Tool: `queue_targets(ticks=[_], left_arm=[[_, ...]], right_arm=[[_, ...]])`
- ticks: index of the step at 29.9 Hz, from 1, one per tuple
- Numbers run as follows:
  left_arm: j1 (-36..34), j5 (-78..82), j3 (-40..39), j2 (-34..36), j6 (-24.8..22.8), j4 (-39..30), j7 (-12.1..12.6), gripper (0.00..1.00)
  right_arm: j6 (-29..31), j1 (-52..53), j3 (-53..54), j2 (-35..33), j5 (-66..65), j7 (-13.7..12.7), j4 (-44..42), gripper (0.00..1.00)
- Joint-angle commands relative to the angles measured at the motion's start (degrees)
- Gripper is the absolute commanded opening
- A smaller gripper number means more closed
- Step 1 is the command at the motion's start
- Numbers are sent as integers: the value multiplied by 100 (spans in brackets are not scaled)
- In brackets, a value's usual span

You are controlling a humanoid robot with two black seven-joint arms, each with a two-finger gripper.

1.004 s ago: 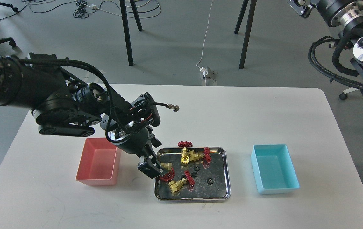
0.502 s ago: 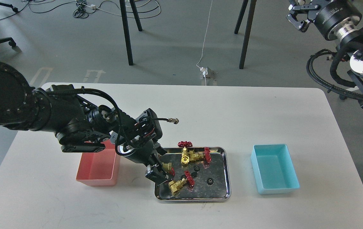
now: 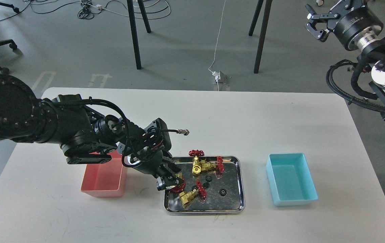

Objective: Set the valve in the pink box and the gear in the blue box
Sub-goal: 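Lift the valve with the left gripper off the tray, then carry the valve to the pink box and release it inside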

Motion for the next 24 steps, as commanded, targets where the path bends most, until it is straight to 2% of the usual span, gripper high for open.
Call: queue_targets(ticks=[1, 4, 8, 11, 15, 18, 21, 24], left_arm=[[-11, 28, -5, 52, 137, -9, 0, 4], [-90, 20, -40, 183, 199, -44, 0, 3], [-423, 20, -548, 771, 164, -271, 0, 3], [-844, 28, -769, 1403, 129, -833, 0, 3], [-1425, 133, -682, 2475, 129, -1817, 0, 4], [-1426, 887, -664, 3231, 50, -2126, 0, 4], [-1347, 1504, -629, 3873, -169, -2162, 0, 4], [-1067, 1864, -637, 4348, -179, -2153, 0, 4]], right_arm=[[0, -72, 18, -8, 0, -1, 8, 100], [-9, -81, 27, -17, 0, -1, 8, 100], [-35, -2, 79, -17, 0, -1, -10, 100], [-201, 287, 123, 1, 9, -1, -63, 100], [-966, 981, 88, 71, 9, -1, -150, 100], [-1160, 1325, 71, 97, 9, -1, -212, 100], [-1160, 1378, 62, 132, 9, -1, -212, 100], [-1152, 1326, 62, 124, 9, -1, -212, 100]])
